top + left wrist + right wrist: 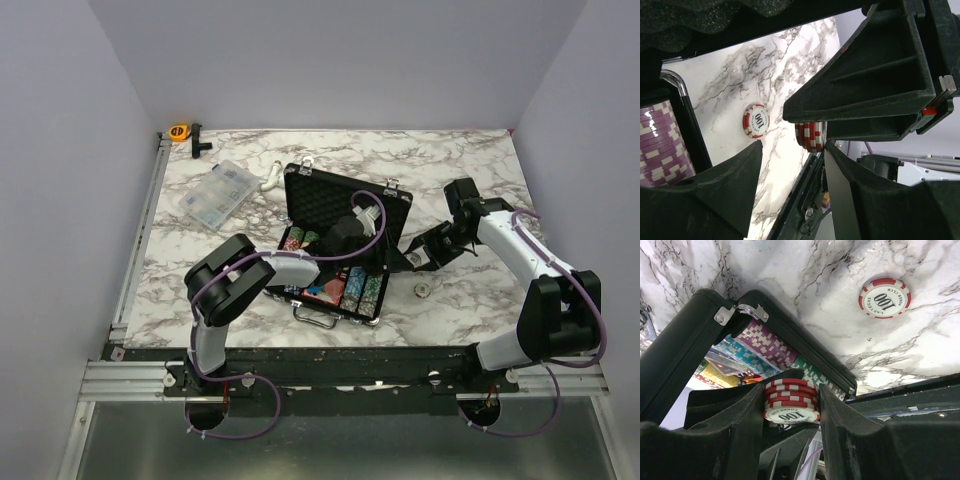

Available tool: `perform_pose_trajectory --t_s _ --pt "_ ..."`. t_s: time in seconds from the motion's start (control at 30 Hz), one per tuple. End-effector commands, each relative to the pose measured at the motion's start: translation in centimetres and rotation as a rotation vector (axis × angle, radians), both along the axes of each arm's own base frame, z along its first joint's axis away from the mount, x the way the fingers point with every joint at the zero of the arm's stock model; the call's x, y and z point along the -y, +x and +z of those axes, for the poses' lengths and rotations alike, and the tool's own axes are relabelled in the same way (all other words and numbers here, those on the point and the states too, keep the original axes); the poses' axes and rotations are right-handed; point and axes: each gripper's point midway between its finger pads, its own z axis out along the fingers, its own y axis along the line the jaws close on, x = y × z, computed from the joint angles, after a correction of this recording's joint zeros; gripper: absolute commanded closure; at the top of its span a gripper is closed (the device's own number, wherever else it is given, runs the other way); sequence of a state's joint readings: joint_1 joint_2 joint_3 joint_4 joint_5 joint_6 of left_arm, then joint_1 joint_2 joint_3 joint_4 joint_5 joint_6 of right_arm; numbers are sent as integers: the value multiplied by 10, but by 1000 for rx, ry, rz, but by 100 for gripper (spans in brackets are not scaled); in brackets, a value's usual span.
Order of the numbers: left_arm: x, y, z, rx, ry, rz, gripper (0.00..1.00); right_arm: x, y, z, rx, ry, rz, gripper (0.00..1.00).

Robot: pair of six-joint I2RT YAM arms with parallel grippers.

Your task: Pack up texas hold em set

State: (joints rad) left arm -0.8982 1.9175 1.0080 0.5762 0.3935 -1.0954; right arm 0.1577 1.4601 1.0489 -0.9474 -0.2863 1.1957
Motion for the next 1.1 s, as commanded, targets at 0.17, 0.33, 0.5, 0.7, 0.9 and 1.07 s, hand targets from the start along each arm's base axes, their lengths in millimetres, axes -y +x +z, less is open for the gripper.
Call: perform_pose_trajectory --t_s 0.17,0.33,0.5,0.7,0.9,1.07 --pt "15 19 16 58 -90 89 52 -7 0 15 31 51 1 99" --pt "18 21 18 45 -111 103 56 -8 -1 15 30 51 1 99" --pt "17 24 20 62 -116 129 58 -7 -3 14 29 51 1 99" --pt "15 24 21 65 -147 151 60 -7 -4 12 26 53 -2 99" --pt "17 19 25 55 -177 132 68 -8 -3 10 27 56 -9 99" --pt "17 14 27 37 -185 121 90 -7 -1 7 35 53 -13 99"
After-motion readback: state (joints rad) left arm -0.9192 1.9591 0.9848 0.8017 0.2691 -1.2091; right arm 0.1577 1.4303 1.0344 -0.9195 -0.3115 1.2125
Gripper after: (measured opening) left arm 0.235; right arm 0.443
